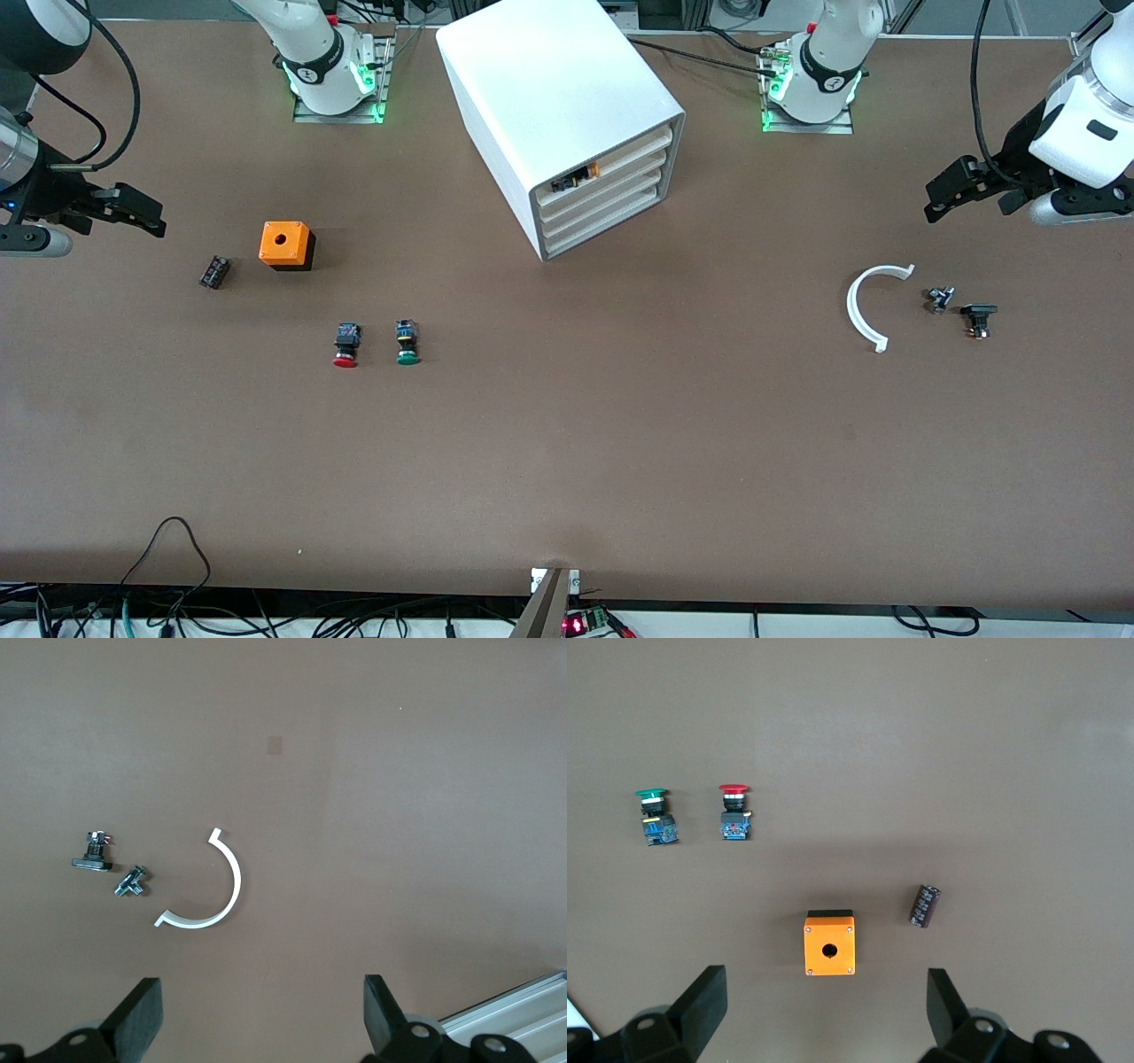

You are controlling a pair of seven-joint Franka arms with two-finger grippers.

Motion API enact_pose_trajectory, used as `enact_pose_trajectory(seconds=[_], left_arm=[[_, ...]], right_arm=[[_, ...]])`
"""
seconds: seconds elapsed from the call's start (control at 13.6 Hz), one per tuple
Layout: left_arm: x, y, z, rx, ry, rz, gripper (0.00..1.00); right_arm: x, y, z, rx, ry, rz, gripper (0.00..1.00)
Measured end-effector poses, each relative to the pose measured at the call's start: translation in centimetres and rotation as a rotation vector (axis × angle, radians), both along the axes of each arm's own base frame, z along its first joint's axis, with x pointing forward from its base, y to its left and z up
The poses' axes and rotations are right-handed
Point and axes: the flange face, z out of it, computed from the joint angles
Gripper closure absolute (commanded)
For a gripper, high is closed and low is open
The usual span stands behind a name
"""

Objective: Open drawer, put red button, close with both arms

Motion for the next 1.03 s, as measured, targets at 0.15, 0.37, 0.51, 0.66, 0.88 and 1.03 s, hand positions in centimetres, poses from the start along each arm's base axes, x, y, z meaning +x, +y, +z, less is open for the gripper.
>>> enact_pose_trajectory(seconds=[0.15,0.37,0.51,0.66,0.88,1.03], left_arm=[[-0.04,-0.07,-0.03,0.000,0.003,-0.002,0.00],[-0.03,-0.10,0.25,0.000,0.000,-0.002,0.00],[0.02,-0.10,0.33,0.000,-0.001,-0.002,0.00],[0.07,-0.10,0.38,-0.001,-0.002,-0.003,0.00],[0.21,-0.11,0.60,-0.002,-0.006,-0.003,0.00],[0.36,-0.22,0.33,-0.003,0.000,-0.006,0.00]], right_arm=[[0.00,0.04,0.00,0.000,0.000,0.001,0.00],[0.00,0.04,0.00,0.000,0.000,0.001,0.00],[-0.01,0.04,0.00,0.000,0.001,0.001,0.00],[-0.02,0.04,-0.02,0.000,0.002,0.001,0.00],[-0.10,0.16,-0.08,0.000,0.009,0.002,0.00],[-0.12,0.31,-0.10,0.001,0.012,0.005,0.00]])
